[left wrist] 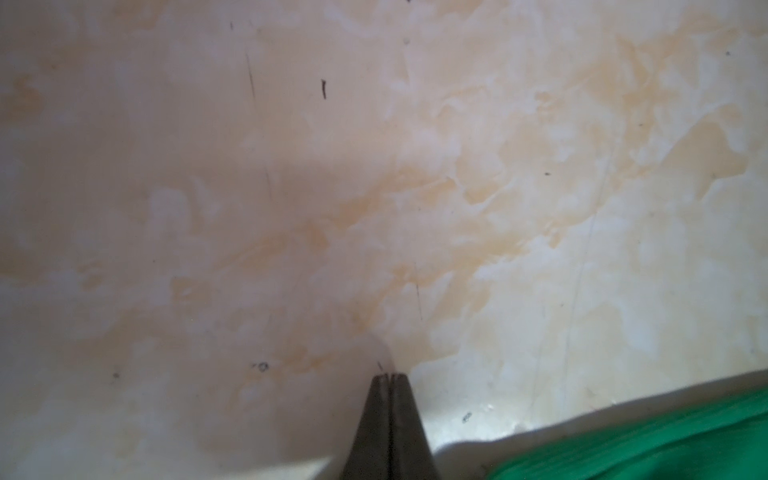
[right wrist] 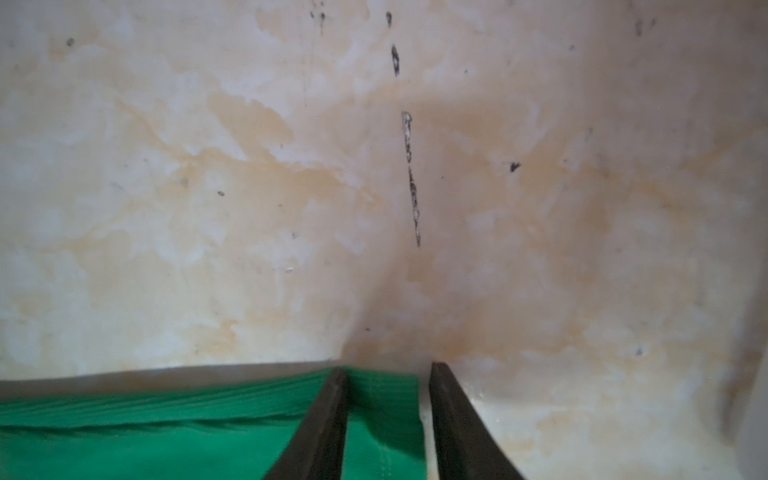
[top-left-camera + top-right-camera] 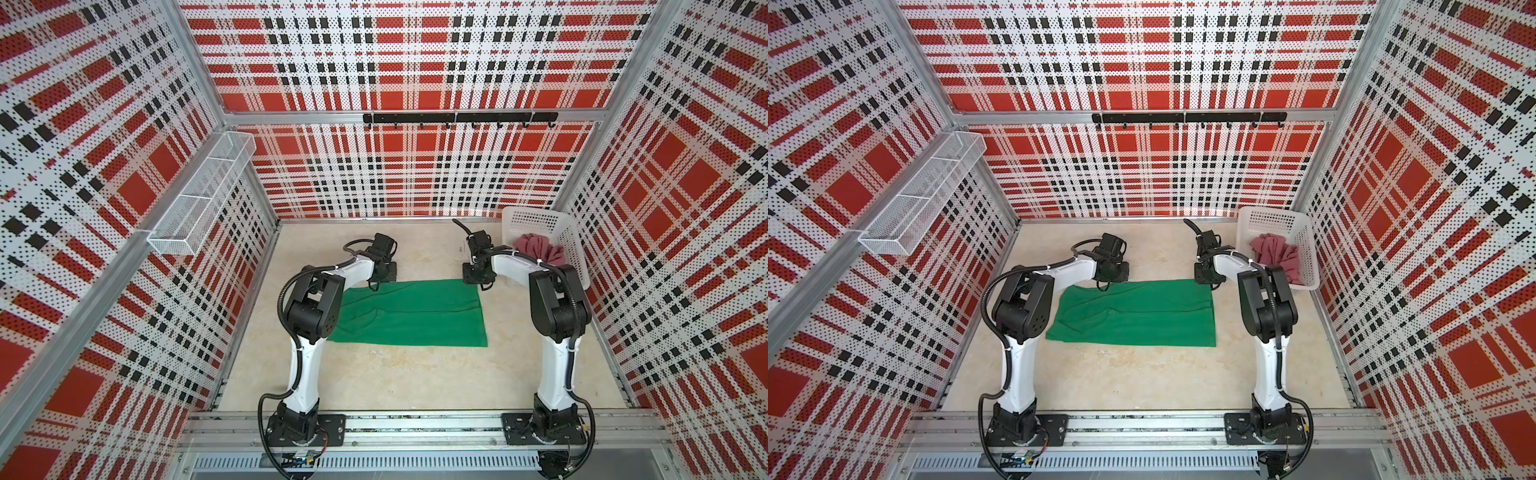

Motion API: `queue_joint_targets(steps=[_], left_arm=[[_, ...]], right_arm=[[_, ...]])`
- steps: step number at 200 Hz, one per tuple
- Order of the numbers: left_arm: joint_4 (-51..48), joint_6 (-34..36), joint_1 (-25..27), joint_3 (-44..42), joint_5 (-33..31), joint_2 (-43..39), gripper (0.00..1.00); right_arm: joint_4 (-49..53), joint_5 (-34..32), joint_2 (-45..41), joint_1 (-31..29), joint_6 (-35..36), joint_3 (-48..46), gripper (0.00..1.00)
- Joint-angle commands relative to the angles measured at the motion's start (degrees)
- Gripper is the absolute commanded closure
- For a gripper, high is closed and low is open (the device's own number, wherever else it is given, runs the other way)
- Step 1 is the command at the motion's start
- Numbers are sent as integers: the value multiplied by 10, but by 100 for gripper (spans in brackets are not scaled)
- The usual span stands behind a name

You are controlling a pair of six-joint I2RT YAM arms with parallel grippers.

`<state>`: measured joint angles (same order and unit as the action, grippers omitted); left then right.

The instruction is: Fold and stack the tank tops

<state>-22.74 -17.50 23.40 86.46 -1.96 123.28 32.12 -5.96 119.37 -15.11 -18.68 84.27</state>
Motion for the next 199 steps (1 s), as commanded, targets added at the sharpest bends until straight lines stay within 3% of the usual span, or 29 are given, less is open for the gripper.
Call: queue_joint_targets(steps=[1,46,129,199], left_arm=[[-1,6,3,-11,-1,-5,100],[2,0,1,-9,-12,-36,100],[5,-3,-2,-35,-50,-98,100],[44,-25,14,-111,-98,-156,100]], right_arm=[[-16,3,12,5,5,-2,71],[-31,8,-14,7,25,-7,100],[-48,20,-83,13,85,-49,100],[-112,47,-195,12,143,-168,100]])
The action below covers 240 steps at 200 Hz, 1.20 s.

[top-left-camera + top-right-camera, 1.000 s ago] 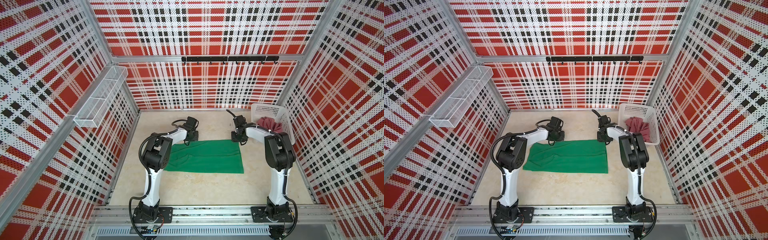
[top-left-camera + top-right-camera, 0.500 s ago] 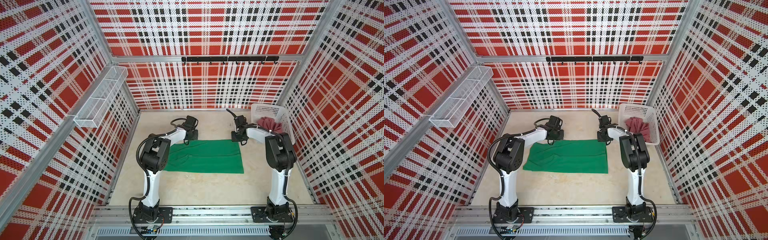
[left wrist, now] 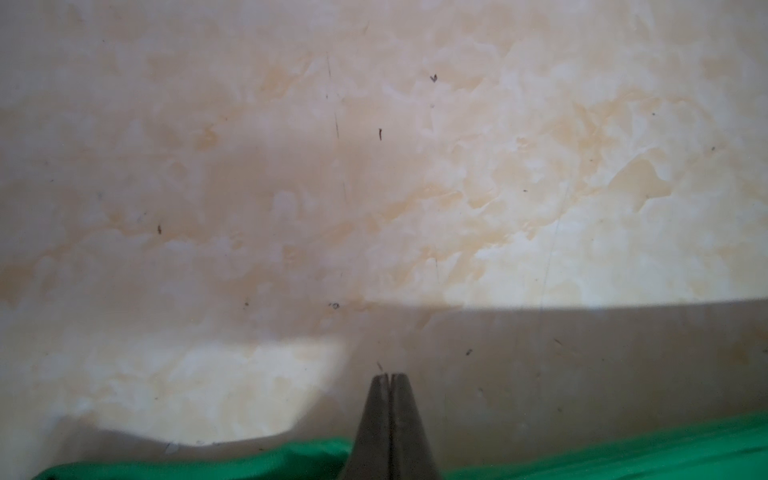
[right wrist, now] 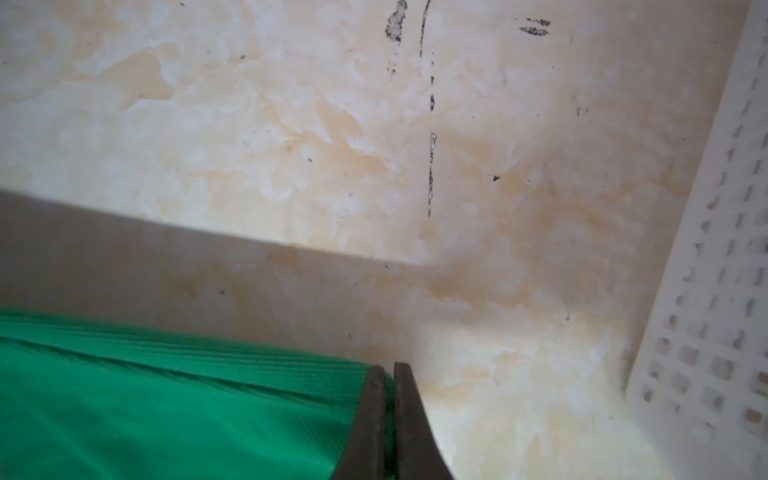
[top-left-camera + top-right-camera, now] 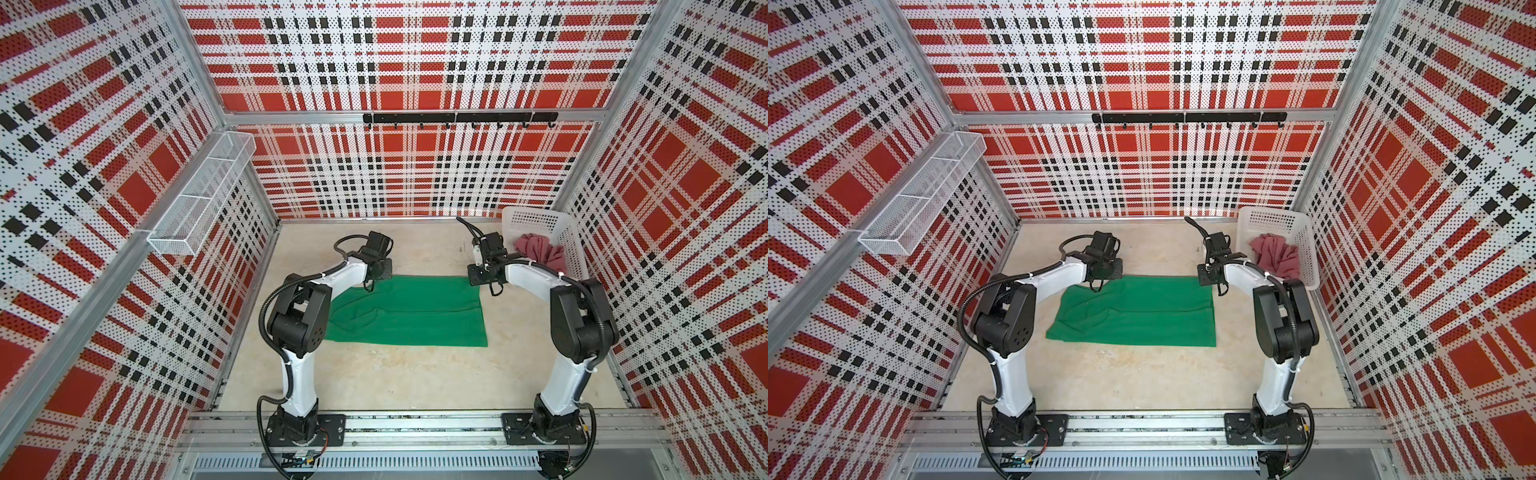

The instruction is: Fold and stack the tank tops

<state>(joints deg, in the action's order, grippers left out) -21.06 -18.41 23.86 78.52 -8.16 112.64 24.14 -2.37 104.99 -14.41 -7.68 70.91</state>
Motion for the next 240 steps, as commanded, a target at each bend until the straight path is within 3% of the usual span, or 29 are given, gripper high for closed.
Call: queue_joint_targets(steps=[1,33,123,157,178,198,208,217,227,240], left_arm=[[28,-16,10,-34,-38,-52,100],[64,-25,25,-105,-72,-121,100],[84,-143,90,-332,-149,-315,100],[89,-219,132,-410,-169,-372,100],[93,-266,149,-454,-171,-398,100],[96,-301,160,-485,-172,-413,100],[94,-305,156,-492,-177,-416,76],[89,-302,150,-491,-179,-421,63],[79,-291,144,-479,-183,-429,54],[59,-269,125,-454,-185,-438,51]], right_arm=[[-34,12,-53,5,34,-37,100],[-58,24,-122,0,52,-107,100],[-63,-4,-303,-62,60,-279,100],[-41,-14,-349,-81,26,-313,100],[1,-18,-366,-82,-39,-315,100],[19,10,-391,-88,-84,-326,93],[31,23,-402,-88,-104,-335,83],[48,35,-411,-88,-118,-336,77],[62,50,-424,-88,-126,-335,68],[85,54,-442,-88,-128,-321,58]])
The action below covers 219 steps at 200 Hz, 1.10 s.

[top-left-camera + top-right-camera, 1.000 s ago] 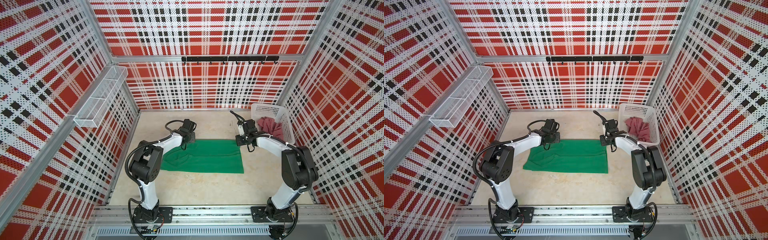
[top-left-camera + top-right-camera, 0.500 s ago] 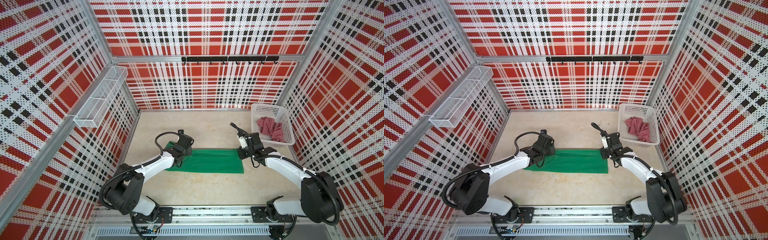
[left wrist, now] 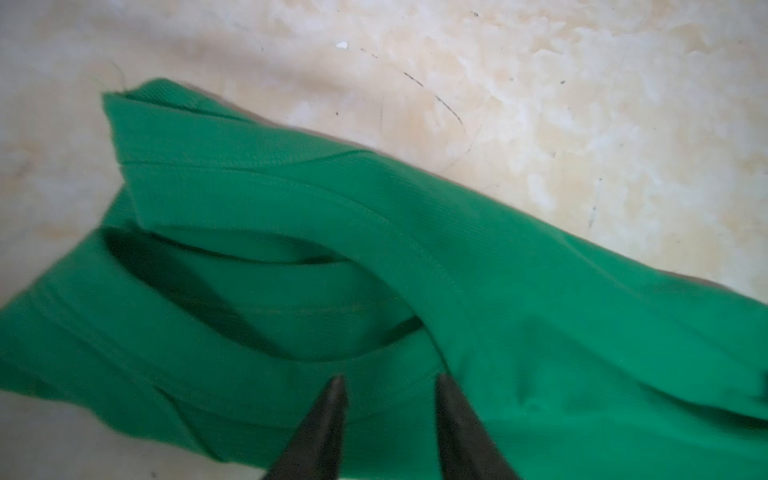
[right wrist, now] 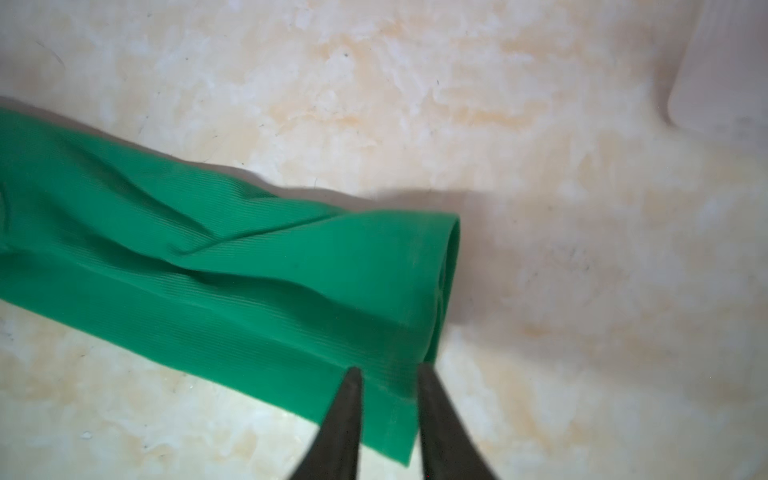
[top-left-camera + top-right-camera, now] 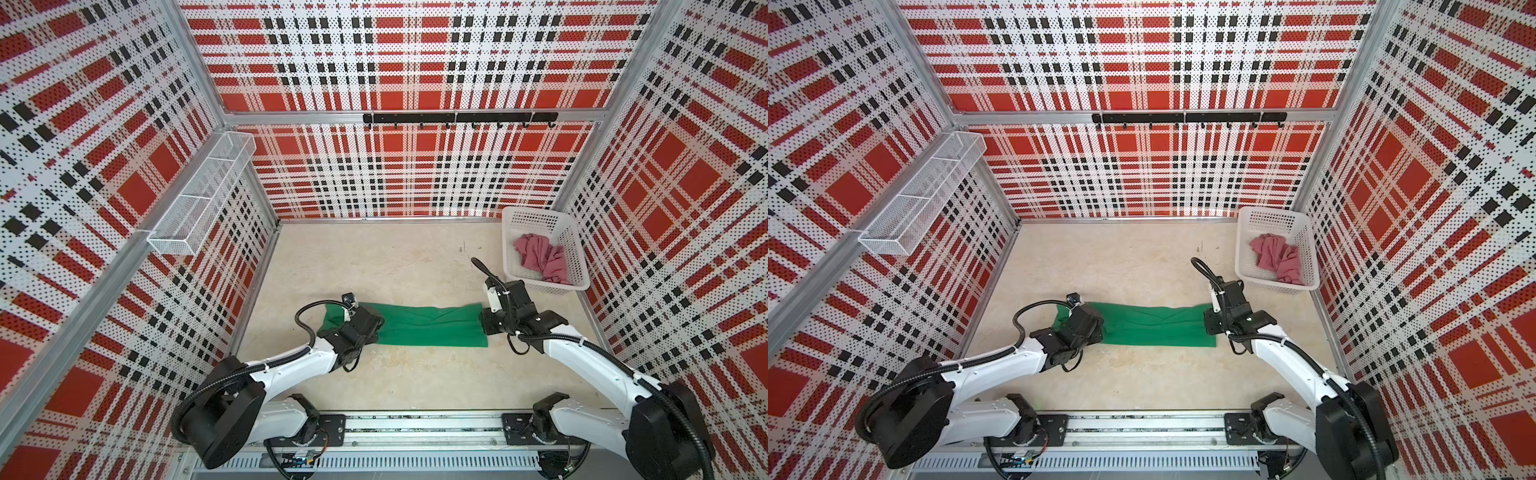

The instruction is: Fold and stack the tank tops

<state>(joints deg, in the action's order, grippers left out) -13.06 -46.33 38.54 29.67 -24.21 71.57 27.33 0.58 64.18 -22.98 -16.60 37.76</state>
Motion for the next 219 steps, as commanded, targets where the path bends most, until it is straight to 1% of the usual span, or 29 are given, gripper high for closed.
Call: queue_joint_targets(steps=[1,13,31,47,64,79,85,104,126,147,161,172,195,219], left_arm=[[-22,13,-23,36,-25,-28,51],[-32,38,-46,60,-16,-33,50],[-22,63,-68,94,13,-26,51],[4,64,-58,118,39,3,52],[43,54,-38,129,61,50,53],[93,41,-37,113,88,91,53],[117,37,-42,102,98,105,53],[172,24,-73,66,130,146,53],[198,23,-112,30,130,162,54],[213,37,-152,9,136,168,54],[216,55,-173,14,142,180,54],[216,69,-181,25,144,192,54],[186,101,-183,68,145,209,54],[138,124,-179,114,145,189,54]], right_arm=[[55,25,-35,-2,-39,13,58],[69,13,-47,-2,-36,34,54],[63,-1,-29,-2,-40,62,55],[35,21,23,-3,-65,76,60],[-2,44,82,-7,-121,83,66],[-35,36,125,-15,-156,84,74],[-50,33,142,-20,-170,84,76],[-84,16,190,-22,-184,83,79],[-88,-50,243,-17,-186,79,80],[-104,-60,278,7,-193,55,80],[-106,-73,284,18,-193,41,79],[-100,-88,269,21,-194,35,78],[-74,-92,220,32,-191,36,74],[-45,-71,169,26,-155,66,71]])
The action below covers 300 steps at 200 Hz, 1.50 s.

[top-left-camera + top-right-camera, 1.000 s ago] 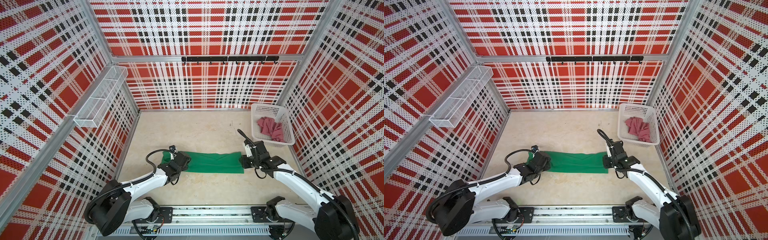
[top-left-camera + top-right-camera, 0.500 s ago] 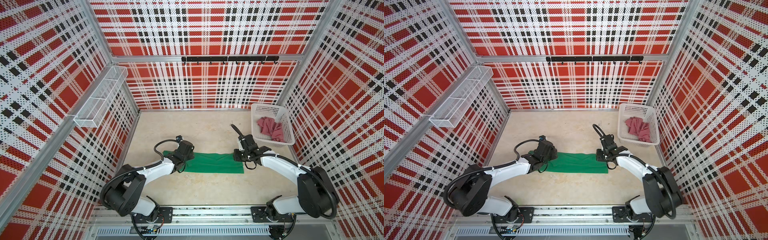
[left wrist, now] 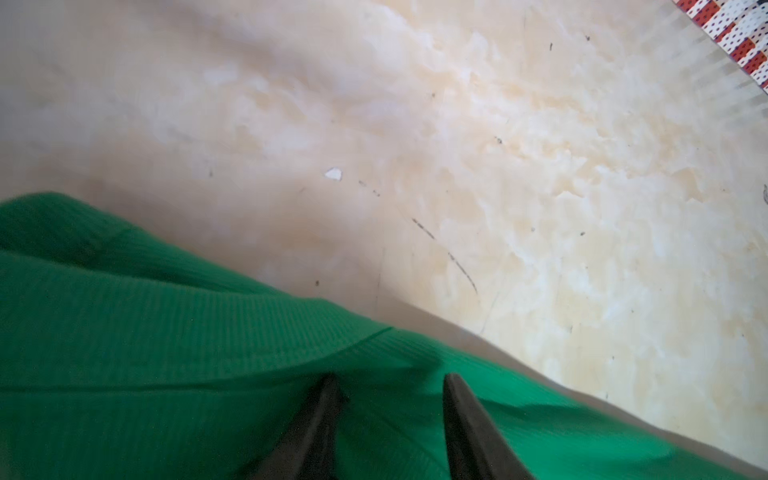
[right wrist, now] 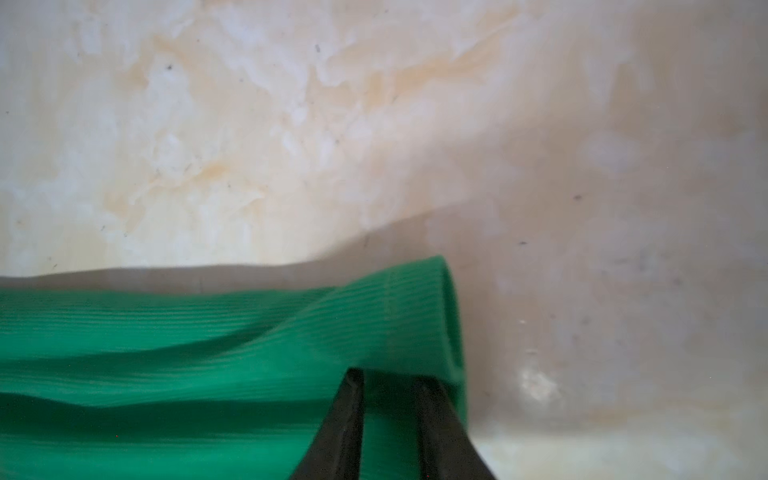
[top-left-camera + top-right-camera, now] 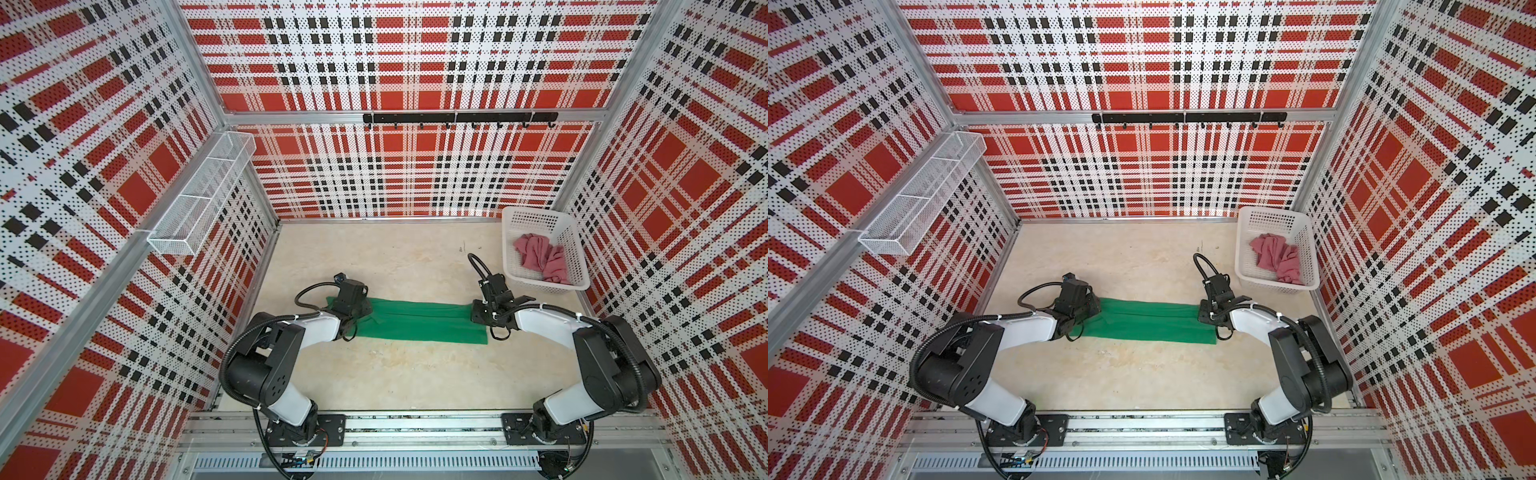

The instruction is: Fold and stack the tank tops

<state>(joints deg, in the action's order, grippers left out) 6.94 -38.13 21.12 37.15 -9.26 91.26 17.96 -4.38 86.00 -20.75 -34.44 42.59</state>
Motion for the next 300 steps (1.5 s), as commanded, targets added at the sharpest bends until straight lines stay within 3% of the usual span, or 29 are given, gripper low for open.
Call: queue_joint_targets(steps=[1,48,70,111,143,175,204,232,261,276,300], left_arm=[[-64,43,-5,41,-5,-9,53],[-112,56,-20,47,-17,-58,51],[-78,49,-47,26,-2,-43,51],[-25,40,-65,31,21,25,53],[-8,52,-63,75,46,110,53],[-10,68,-62,146,76,186,52],[-33,87,-58,238,104,263,52],[-79,111,-40,358,158,356,49],[-121,139,-9,481,181,431,48],[-160,165,6,538,204,462,45],[-176,222,36,557,207,459,41]], right_arm=[[50,-20,-51,3,23,19,70],[14,52,-25,-26,88,49,68],[-9,108,14,-27,103,50,74],[1,112,50,-28,95,36,80],[20,100,67,-37,66,16,80],[32,106,54,-82,9,-25,80],[47,108,4,-156,-66,-75,79],[16,139,-27,-266,-168,-116,78],[-29,163,-73,-359,-227,-124,72],[7,124,-123,-364,-216,-100,62],[41,34,-175,-347,-169,-63,48]])
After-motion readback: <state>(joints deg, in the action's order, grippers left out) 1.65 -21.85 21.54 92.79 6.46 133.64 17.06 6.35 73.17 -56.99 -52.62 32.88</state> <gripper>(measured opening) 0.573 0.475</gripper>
